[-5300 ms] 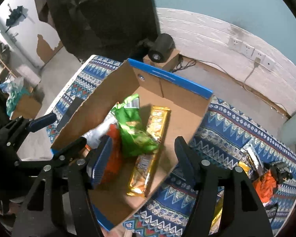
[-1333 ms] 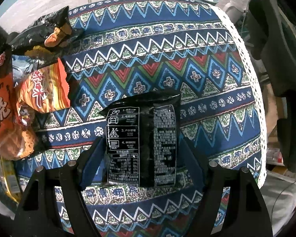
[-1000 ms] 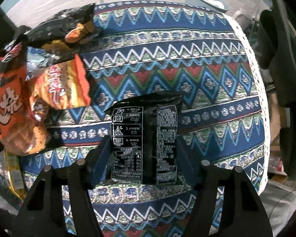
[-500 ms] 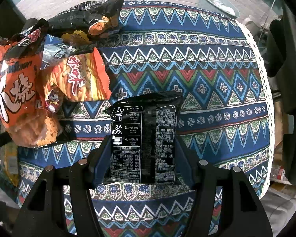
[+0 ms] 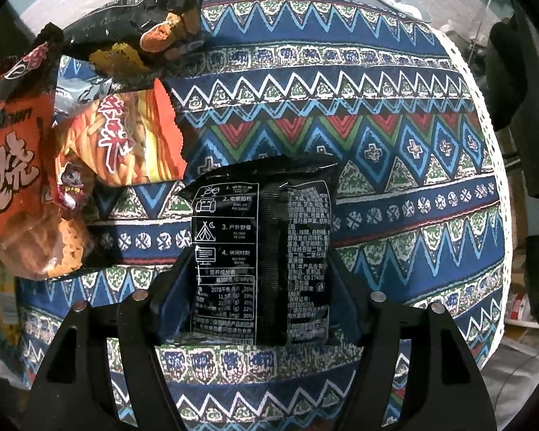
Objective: Organize snacks
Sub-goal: 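Grasp the yellow stick snack with the left tool while the right tool grasps the black bag, then lift the yellow stick and black bag and carry them over the box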
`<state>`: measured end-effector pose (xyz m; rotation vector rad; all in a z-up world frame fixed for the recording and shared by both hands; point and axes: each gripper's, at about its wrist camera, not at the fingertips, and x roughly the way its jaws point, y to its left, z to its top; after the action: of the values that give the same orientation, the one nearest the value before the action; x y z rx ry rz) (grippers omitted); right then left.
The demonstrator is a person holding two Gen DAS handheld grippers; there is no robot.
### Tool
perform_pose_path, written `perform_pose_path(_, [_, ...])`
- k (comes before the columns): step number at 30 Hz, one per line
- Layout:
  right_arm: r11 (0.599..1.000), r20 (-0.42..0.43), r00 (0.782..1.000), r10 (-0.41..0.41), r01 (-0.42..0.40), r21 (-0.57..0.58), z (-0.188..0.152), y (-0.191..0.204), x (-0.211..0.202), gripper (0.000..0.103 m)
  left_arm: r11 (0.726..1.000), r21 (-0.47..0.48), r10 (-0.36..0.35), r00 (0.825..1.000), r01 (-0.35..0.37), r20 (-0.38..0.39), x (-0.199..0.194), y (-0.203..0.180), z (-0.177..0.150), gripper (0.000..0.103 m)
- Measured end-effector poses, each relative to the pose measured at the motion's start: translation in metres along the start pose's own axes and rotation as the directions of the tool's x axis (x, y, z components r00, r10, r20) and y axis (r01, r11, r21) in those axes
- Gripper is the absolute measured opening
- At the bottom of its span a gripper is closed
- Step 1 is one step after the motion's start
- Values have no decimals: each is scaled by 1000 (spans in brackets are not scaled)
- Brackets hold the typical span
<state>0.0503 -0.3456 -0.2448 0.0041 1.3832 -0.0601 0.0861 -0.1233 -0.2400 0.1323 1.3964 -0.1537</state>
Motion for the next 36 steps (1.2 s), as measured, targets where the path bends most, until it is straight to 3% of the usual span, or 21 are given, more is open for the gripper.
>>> perform_pose_path(1, [1000,8,1000,-3,3,-6,0,1,-2,63,1000,12,-8,1000,8,10,-1,-1,-1,60])
perform_pose_path(3, [1000,16,1000,-6,6,-22,0,1,-6,63,999,29,-36,999,36,7,-1,0,-4,31])
perform_pose_path(5, [999,24,1000,-4,5,-41,0,6,-13,63,999,50,-20,1000,19,19,-4,-6,-6,29])
perform_pose_path(8, [998,38,999,-1,4,-55,-1,9,-26,62,997,76,4,999,-8,45,-15,-9,-16,29])
perform_pose_path(23, [997,115,993,23,-15,-76,3,17,-97,62,999,46,-9,992,4,128,-74,20,-41,29])
perform_pose_path(36, [986,218,973,70,-34,-163,8,52,-140,62,999,53,-5,969,-8,247,-144,42,-43,29])
